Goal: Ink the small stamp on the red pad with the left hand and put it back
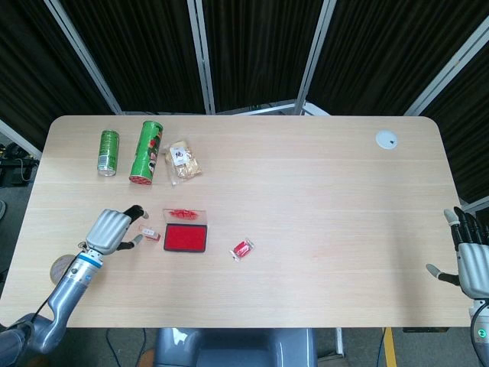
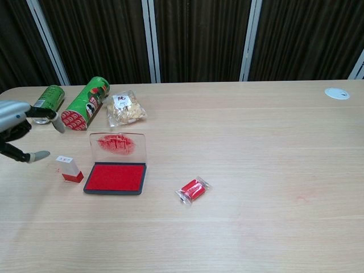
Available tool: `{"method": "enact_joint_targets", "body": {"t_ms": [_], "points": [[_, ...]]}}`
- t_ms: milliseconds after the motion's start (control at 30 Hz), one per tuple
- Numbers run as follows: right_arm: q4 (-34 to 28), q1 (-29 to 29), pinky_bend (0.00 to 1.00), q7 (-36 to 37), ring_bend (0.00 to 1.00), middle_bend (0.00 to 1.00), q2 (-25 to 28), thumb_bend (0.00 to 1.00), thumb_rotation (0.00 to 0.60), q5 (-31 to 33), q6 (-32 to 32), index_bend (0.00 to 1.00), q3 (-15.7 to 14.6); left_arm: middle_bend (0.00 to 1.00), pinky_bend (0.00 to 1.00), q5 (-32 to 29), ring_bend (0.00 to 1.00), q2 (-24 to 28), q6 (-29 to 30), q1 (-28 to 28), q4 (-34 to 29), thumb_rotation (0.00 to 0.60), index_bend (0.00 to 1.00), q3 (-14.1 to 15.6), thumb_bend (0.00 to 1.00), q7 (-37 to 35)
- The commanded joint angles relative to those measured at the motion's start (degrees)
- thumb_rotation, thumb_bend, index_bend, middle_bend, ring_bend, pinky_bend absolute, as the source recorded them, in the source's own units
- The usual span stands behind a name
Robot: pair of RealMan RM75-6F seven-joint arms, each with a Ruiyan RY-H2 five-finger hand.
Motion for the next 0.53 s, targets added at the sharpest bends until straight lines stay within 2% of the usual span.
{"method": "enact_joint_targets", "body": {"t_ms": [33,67,133,167,200,267,333,533], "points": [[-0.6,-0.2,0.0,0.5,0.0,0.0,0.4,0.0,0.6,-0.6,0.5,0.0,-0.1,0.23,0.88,1.6,0.76,6.1,9.0,3.8,-6.7,0.6,0.31,-1.2,0.11,-0.3],[-0.8,-0.3,0.0,0.7,0.0,0.0,0.6,0.0,0.6,-0.8,0.7,0.0,-0.2,0.17,0.8,1.4,0.69,7.1,11.1,4.8,-7.9,0.6,0.28,-1.7,0.05,-0.2],[-1.3,-0.4,0.0,1.2,0.0,0.0,0.9,0.0,0.6,-1.4,1.1,0.0,-0.3,0.06,0.55,1.0,0.49,9.6,14.8,7.0,-11.5,0.6,0.21,-2.2,0.0,1.0],[-1.6,-0.5,0.0,1.5,0.0,0.0,1.1,0.0,0.6,-1.7,1.2,0.0,-0.4,0.02,0.37,0.5,0.35,11.2,16.1,8.3,-14.1,0.6,0.16,-2.2,0.0,2.6],[-1.7,-0.5,0.0,1.6,0.0,0.0,1.2,0.0,0.6,-1.8,1.2,0.0,-0.5,0.0,0.21,0.2,0.22,11.9,16.7,8.8,-15.4,0.6,0.1,-2.2,0.0,3.4],[-2.0,-0.5,0.0,2.0,0.0,0.0,1.5,0.0,0.6,-2.2,1.4,0.0,-0.6,0.0,0.05,-0.4,0.07,13.9,18.5,10.7,-19.5,0.6,0.03,-2.1,0.0,6.1],[-2.2,-0.5,0.0,2.4,0.0,0.0,1.7,0.0,0.6,-2.6,1.7,0.0,-0.6,0.0,0.0,-1.2,0.01,15.8,19.7,12.3,-23.6,0.6,0.0,-1.7,0.0,8.7],[-2.7,-0.6,0.0,3.2,0.0,0.0,2.2,0.0,0.6,-3.4,2.3,0.0,-0.6,0.0,0.0,-3.4,0.0,19.4,19.9,15.0,-31.3,0.6,0.0,-0.9,0.0,13.4]]}}
